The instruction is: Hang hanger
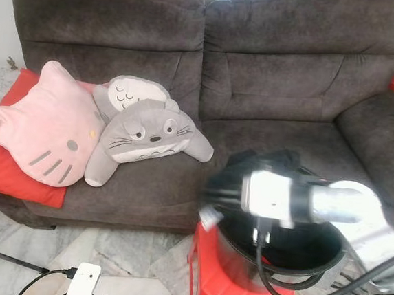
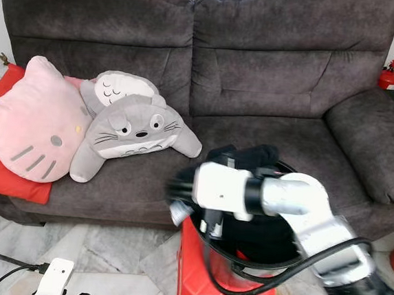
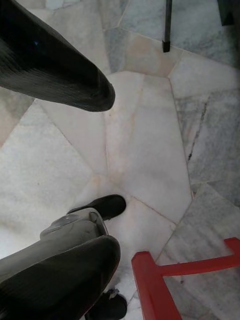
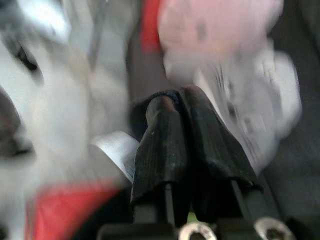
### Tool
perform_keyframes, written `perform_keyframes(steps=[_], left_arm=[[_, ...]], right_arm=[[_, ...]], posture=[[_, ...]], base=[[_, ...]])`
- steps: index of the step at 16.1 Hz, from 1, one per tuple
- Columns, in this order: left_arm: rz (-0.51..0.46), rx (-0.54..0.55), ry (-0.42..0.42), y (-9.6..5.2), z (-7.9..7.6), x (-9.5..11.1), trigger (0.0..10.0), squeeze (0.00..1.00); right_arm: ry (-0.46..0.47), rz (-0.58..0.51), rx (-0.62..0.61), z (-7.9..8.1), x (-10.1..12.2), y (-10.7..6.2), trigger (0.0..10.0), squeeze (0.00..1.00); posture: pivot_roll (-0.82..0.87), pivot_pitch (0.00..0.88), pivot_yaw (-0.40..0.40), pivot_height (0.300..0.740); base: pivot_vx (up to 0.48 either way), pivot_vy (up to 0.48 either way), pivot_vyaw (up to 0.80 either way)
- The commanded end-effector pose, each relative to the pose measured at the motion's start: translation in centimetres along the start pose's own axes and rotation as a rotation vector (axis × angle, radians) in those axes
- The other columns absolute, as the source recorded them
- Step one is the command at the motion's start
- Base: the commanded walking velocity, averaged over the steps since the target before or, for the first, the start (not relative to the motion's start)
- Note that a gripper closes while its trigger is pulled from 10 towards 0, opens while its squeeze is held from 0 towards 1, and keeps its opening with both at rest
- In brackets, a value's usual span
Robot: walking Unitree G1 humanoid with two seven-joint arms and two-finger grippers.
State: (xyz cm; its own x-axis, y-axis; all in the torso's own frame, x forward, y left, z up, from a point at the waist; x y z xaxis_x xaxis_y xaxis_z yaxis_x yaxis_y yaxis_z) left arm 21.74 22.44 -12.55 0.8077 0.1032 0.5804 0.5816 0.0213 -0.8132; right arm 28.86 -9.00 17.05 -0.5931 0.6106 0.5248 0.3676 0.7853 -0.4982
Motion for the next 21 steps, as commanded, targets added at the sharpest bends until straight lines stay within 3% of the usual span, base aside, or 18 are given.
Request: perform_keyframes(steps=[1, 3, 5, 7, 9, 10, 11, 13, 16, 17, 18, 19, 20, 21], left_arm=[[0.009, 0.005, 0.011, 0.0, 0.2, 0.0, 10.0, 0.00], [0.007, 0.004, 0.012, 0.0, 0.1, 0.1, 10.0, 0.00], [0.003, 0.000, 0.012, 0.1, -0.1, 0.2, 10.0, 0.00], [0.007, -0.001, 0.015, 0.0, 0.0, 0.1, 10.0, 0.00], [0.010, 0.001, 0.016, 0.0, 0.1, 0.0, 10.0, 0.00], [0.012, 0.003, 0.016, 0.0, 0.2, 0.0, 10.0, 0.00], [0.012, 0.005, 0.015, 0.0, 0.2, 0.0, 10.0, 0.00], [0.013, 0.007, 0.015, 0.0, 0.3, 0.1, 10.0, 0.00], [0.014, 0.011, 0.018, 0.0, 0.3, 0.2, 10.0, 0.00], [0.013, 0.013, 0.018, 0.0, 0.3, 0.2, 10.0, 0.00], [0.008, 0.019, 0.017, 0.1, 0.3, 0.3, 10.0, 0.00], [0.002, 0.027, 0.016, 0.0, 0.4, 0.3, 10.0, 0.00], [0.001, 0.033, 0.015, 0.0, 0.5, 0.2, 10.0, 0.00], [0.002, 0.037, 0.013, 0.0, 0.6, 0.1, 10.0, 0.00]], right_arm=[[-0.030, 0.119, 0.009, 0.2, -2.1, 0.2, 10.0, 0.00], [-0.041, 0.196, -0.004, -0.2, -3.8, 0.3, 10.0, 0.00], [-0.036, 0.104, -0.040, -1.3, -1.4, -0.1, 10.0, 0.00], [-0.056, 0.083, -0.197, -4.1, -0.2, -1.6, 10.0, 0.00], [-0.080, 0.220, -0.266, -4.7, -2.3, -3.5, 10.0, 0.00], [-0.061, 0.263, -0.294, -4.5, -3.1, -4.5, 10.0, 0.00], [-0.034, 0.301, -0.269, -3.1, -3.8, -5.4, 10.0, 0.00], [-0.042, 0.424, -0.220, -1.7, -5.5, -6.5, 10.0, 0.00], [-0.061, 0.527, -0.494, -5.9, -7.0, -8.7, 10.0, 0.00], [-0.058, 0.485, -0.590, -7.1, -6.3, -8.5, 10.0, 0.00], [0.086, 0.327, -0.786, -8.7, -5.0, -7.6, 10.0, 0.00], [0.280, 0.170, -0.946, -9.1, -3.9, -6.1, 10.0, 0.00], [0.362, 0.120, -0.994, -8.6, -3.4, -5.2, 10.0, 0.00], [0.382, 0.088, -1.040, -8.5, -2.7, -4.9, 10.0, 0.00]], posture=[[-0.15, 0.000, 0.078, 0.740], [-0.15, 0.000, 0.077, 0.740], [-0.14, 0.000, 0.078, 0.740], [-0.15, 0.000, 0.084, 0.740], [-0.16, 0.000, 0.086, 0.740], [-0.16, 0.000, 0.087, 0.740], [-0.17, 0.000, 0.089, 0.740], [-0.17, 0.000, 0.093, 0.740], [-0.18, 0.000, 0.094, 0.740], [-0.18, 0.000, 0.092, 0.740], [-0.17, 0.000, 0.088, 0.740], [-0.17, 0.000, 0.088, 0.740], [-0.16, 0.000, 0.085, 0.740], [-0.16, 0.000, 0.085, 0.740]], base=[[0.000, 0.000, 0.00], [0.000, 0.000, 0.00], [0.000, 0.000, 0.00], [0.000, 0.000, 0.00], [0.000, 0.000, 0.00], [0.000, 0.000, 0.00], [0.000, 0.000, 0.00], [0.000, 0.000, 0.00], [0.000, 0.000, 0.00], [0.000, 0.000, 0.00], [0.000, 0.000, 0.00], [0.000, 0.000, 0.00], [0.000, 0.000, 0.00], [0.000, 0.000, 0.00]])
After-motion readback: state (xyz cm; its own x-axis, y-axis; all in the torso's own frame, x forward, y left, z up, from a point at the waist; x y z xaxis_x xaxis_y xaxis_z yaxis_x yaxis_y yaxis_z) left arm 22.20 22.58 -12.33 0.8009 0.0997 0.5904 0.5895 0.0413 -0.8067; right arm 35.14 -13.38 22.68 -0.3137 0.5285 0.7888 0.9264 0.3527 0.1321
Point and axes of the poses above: a point about 5 cm out from each wrist's last joint towards the gripper, its own y axis pointing out of the wrist towards the gripper, its own x axis along the axis of the wrist's last joint, z = x × y, the point moved 6 cm from there along y, pointing out of the wrist towards the gripper, and after that the axes turned 14 degrees about -y, right-handed, at the moved point
